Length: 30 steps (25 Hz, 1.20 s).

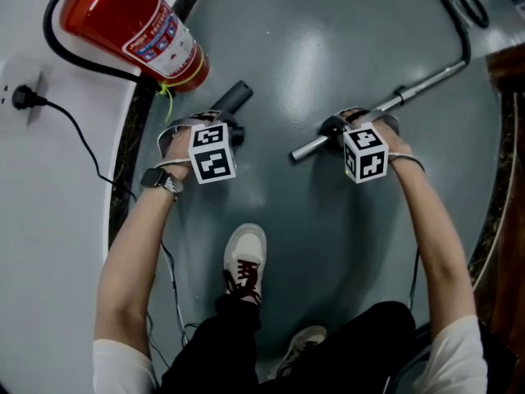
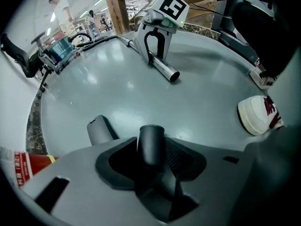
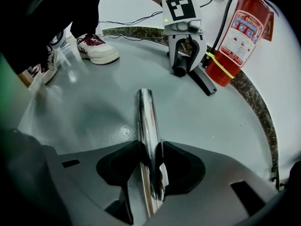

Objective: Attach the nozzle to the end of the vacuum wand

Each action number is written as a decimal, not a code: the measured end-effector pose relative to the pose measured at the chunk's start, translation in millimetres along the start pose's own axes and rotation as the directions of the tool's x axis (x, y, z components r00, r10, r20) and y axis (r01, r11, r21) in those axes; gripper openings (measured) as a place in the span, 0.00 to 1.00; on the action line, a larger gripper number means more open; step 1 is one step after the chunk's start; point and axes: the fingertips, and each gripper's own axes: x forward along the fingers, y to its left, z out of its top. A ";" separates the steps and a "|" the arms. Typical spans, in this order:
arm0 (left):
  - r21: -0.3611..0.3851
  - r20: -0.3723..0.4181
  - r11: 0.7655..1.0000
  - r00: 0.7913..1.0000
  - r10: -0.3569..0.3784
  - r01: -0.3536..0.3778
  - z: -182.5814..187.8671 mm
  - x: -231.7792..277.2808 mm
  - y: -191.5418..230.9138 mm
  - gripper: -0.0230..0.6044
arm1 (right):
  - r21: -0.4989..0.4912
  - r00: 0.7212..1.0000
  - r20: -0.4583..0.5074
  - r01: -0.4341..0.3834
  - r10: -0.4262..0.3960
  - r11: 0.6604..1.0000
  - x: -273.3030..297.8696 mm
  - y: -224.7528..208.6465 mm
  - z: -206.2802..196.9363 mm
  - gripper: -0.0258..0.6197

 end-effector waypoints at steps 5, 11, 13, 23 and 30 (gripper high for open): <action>-0.061 0.054 0.998 0.998 0.019 -0.015 3.8 -4.3 -4.0 0.33 | 0.027 0.999 0.001 0.035 -0.036 0.999 -2.0 -2.0 0.2 0.30; -0.139 0.136 0.988 0.987 0.082 -0.063 16.1 -12.6 -21.2 0.33 | 0.051 0.997 -0.016 0.075 -0.074 0.996 -4.8 -4.1 0.9 0.30; -0.145 0.135 0.987 0.987 0.086 -0.066 17.1 -11.9 -26.4 0.33 | 0.049 0.996 -0.018 0.083 -0.082 0.995 -6.8 -7.1 3.2 0.30; -0.228 0.164 0.969 0.978 0.133 -0.094 39.1 -17.1 -28.9 0.33 | 0.046 0.991 -0.005 0.132 -0.132 0.990 -19.2 -31.7 23.5 0.29; -0.298 0.200 0.953 0.972 0.123 -0.059 53.9 -16.9 -27.6 0.33 | 0.067 0.989 0.004 0.146 -0.146 0.987 -23.2 -43.6 33.6 0.29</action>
